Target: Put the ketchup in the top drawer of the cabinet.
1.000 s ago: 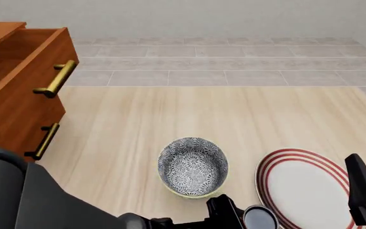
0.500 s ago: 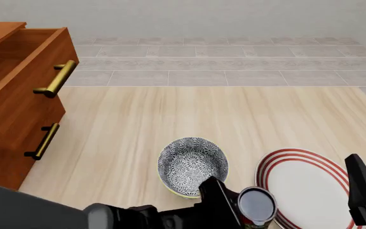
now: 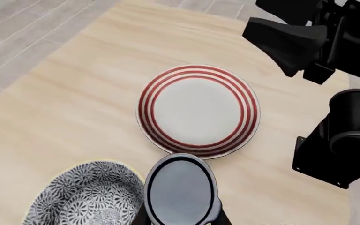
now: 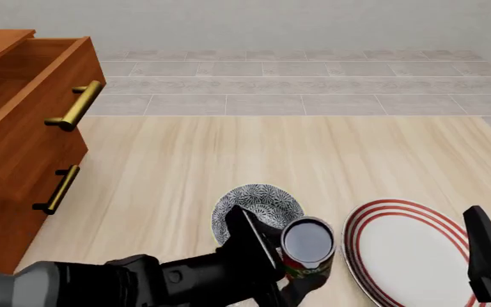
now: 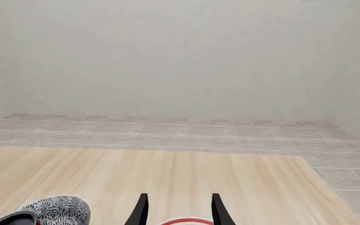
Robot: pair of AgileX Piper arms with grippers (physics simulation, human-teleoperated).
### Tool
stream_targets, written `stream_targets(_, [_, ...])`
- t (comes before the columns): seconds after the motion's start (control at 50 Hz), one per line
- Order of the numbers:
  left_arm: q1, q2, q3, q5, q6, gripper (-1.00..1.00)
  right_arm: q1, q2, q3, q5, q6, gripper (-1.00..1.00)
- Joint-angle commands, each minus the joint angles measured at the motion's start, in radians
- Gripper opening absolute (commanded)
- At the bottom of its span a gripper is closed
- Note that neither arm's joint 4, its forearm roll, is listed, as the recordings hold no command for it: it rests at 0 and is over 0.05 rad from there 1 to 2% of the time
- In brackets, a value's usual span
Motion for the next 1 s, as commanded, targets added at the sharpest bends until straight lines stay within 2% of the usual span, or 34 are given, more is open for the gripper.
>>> stream_targets(0.02, [0.072, -0.163, 0.072, 0.052, 0.016, -1.00, 0.001, 0.000, 0.005, -0.007, -0.002, 1.00])
stream_targets(0.1, [0.086, -0.204, 0.087, 0.078, -0.005, -1.00, 0.005, 0.000, 0.004, -0.005, 0.004, 1.00])
stream_targets(0.16, [0.096, -0.239, 0.098, 0.100, 0.013, -1.00, 0.004, 0.000, -0.002, 0.000, 0.007, 1.00])
stream_targets(0.28, [0.114, -0.317, 0.119, 0.135, -0.002, -1.00, 0.004, 0.000, -0.001, -0.002, 0.007, 1.00])
stream_targets(0.4, [0.167, -0.403, 0.156, 0.157, -0.004, -1.00, 0.006, 0.000, -0.006, 0.003, 0.006, 1.00])
stream_targets(0.44, [0.186, -0.430, 0.161, 0.177, 0.024, -1.00, 0.005, 0.000, -0.008, 0.005, 0.007, 1.00])
stream_targets(0.56, [0.222, -0.513, 0.162, 0.254, 0.031, -1.00, 0.006, 0.000, -0.001, 0.004, 0.014, 1.00])
stream_targets(0.68, [0.243, -0.587, 0.145, 0.350, 0.044, -1.00, 0.004, 0.000, 0.006, 0.001, 0.018, 1.00])
stream_targets(0.72, [0.245, -0.604, 0.130, 0.393, 0.027, -1.00, 0.004, 0.000, 0.003, 0.005, 0.019, 1.00])
stream_targets(0.82, [0.260, -0.669, 0.099, 0.484, 0.061, -1.00, 0.004, 0.000, -0.003, 0.011, 0.018, 1.00])
stream_targets(0.84, [0.272, -0.683, 0.090, 0.510, 0.069, -1.00, 0.004, 0.000, 0.000, 0.008, 0.018, 1.00])
stream_targets(0.88, [0.329, -0.749, 0.078, 0.565, 0.035, -1.00, 0.004, 0.000, 0.006, 0.003, 0.020, 1.00])
stream_targets(0.9, [0.310, -0.752, 0.067, 0.579, 0.076, -1.00, 0.005, 0.000, 0.004, 0.005, 0.019, 1.00])
stream_targets(0.94, [0.325, -0.774, 0.056, 0.621, 0.098, -1.00, 0.005, 0.000, 0.001, 0.008, 0.019, 1.00])
stream_targets(1.0, [0.340, -0.821, 0.000, 0.719, 0.096, -1.00, 0.005, 0.000, -0.004, 0.012, 0.019, 1.00])
